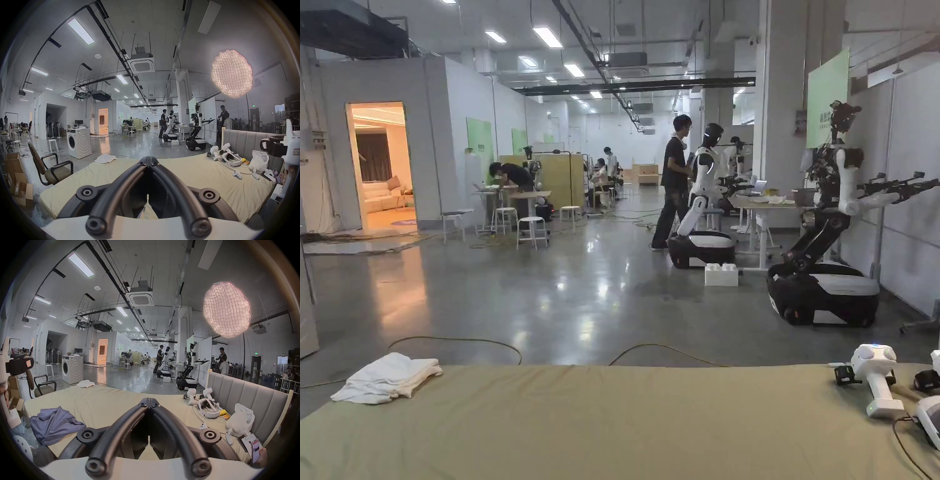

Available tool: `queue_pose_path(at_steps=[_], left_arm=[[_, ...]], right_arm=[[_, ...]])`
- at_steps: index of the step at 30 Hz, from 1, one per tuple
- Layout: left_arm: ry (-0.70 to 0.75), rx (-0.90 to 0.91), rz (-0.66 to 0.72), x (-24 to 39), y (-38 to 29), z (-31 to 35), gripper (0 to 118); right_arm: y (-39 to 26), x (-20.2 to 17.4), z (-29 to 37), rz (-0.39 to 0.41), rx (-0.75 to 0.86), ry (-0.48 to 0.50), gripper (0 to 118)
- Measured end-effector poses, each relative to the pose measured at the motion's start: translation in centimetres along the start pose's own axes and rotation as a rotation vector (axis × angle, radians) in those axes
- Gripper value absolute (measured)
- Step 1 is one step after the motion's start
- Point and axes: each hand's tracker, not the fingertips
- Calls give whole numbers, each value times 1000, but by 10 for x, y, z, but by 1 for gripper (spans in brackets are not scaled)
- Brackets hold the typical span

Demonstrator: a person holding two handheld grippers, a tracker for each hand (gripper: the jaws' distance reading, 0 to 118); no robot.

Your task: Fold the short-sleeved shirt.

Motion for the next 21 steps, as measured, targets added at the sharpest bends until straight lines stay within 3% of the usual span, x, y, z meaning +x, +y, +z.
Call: queue_pose_path(at_steps=[21], left_arm=[[1, -3, 6, 0, 1, -2, 0]], right_arm=[[-1, 5, 1, -8, -4, -20, 0]])
